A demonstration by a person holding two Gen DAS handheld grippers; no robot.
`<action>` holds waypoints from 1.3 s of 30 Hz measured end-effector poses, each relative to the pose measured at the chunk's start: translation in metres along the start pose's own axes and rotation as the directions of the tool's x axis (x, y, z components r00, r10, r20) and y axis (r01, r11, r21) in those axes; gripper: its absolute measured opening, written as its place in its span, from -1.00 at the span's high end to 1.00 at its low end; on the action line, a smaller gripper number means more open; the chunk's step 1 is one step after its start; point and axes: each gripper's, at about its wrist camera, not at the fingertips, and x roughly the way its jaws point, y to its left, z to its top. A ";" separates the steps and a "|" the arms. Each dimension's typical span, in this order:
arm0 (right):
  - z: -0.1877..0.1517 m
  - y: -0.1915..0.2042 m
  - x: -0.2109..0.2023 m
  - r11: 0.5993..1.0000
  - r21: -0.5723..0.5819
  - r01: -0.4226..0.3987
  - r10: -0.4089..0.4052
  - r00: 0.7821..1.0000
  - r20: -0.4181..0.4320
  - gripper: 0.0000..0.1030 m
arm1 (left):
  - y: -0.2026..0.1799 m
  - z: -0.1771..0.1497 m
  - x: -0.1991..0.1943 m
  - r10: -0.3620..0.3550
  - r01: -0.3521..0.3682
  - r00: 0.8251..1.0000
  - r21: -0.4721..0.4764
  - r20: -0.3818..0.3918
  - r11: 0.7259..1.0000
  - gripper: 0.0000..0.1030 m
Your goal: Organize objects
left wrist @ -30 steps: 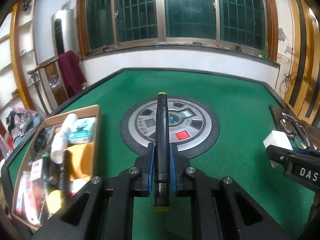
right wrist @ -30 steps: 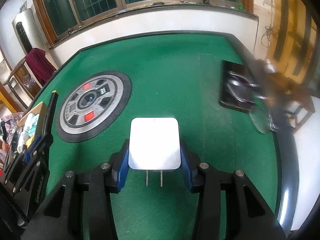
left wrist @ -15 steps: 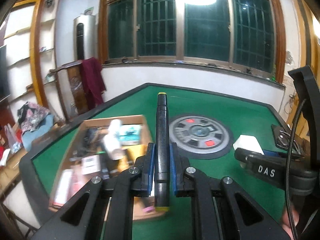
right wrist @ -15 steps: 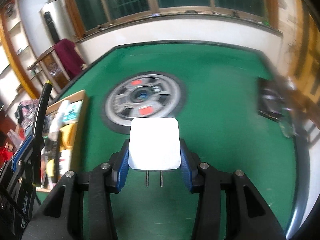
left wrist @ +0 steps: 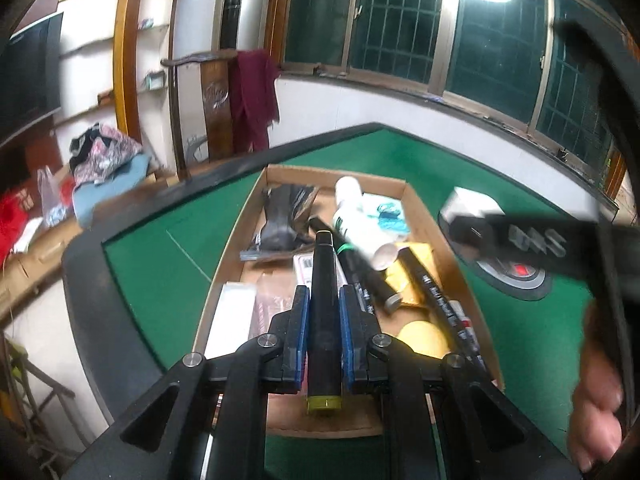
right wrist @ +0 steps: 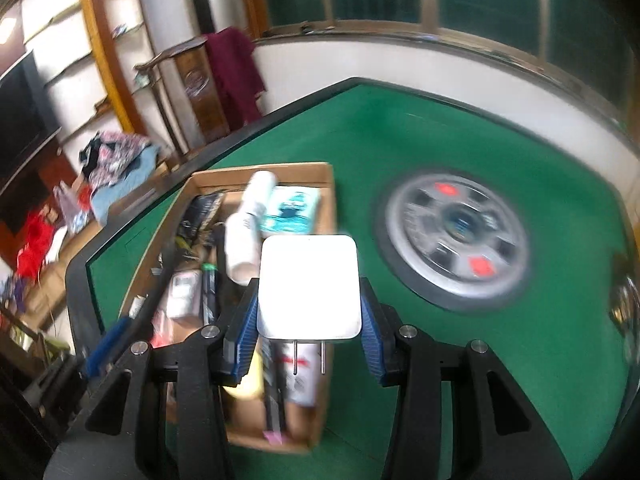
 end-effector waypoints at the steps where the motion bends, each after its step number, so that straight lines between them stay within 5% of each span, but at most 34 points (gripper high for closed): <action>1: 0.004 0.004 0.007 1.000 -0.008 0.002 -0.002 1.000 -0.011 0.17 | -0.001 0.000 0.002 -0.002 0.002 1.000 0.004 -0.005 1.000 0.77; 8: 0.032 0.023 0.057 0.999 -0.051 0.019 -0.024 0.996 -0.081 0.17 | 0.003 -0.005 0.016 -0.012 0.012 0.999 -0.006 -0.042 1.000 0.77; 18: 0.036 0.020 0.077 0.999 -0.041 0.007 -0.012 0.992 -0.124 0.16 | 0.005 -0.007 0.024 -0.061 0.059 0.995 -0.032 -0.074 0.998 0.75; 22: 0.036 0.020 0.062 0.996 -0.089 0.001 -0.008 0.998 -0.070 0.14 | 0.003 -0.007 0.024 -0.058 0.056 0.995 -0.024 -0.076 0.998 0.68; 26: 0.035 0.015 0.041 0.996 -0.087 0.008 -0.010 1.000 -0.026 0.14 | -0.003 -0.008 0.015 -0.044 0.045 0.997 0.003 -0.056 0.999 0.29; 32: 0.007 -0.003 -0.009 0.998 -0.027 -0.050 0.052 0.997 0.053 0.12 | -0.004 -0.008 -0.009 -0.046 0.046 0.999 0.014 0.001 0.999 -0.02; 39: -0.063 -0.022 -0.071 0.994 -0.075 -0.078 0.087 0.988 0.126 0.05 | -0.004 -0.015 -0.032 -0.022 0.019 0.998 0.045 0.059 0.999 -0.03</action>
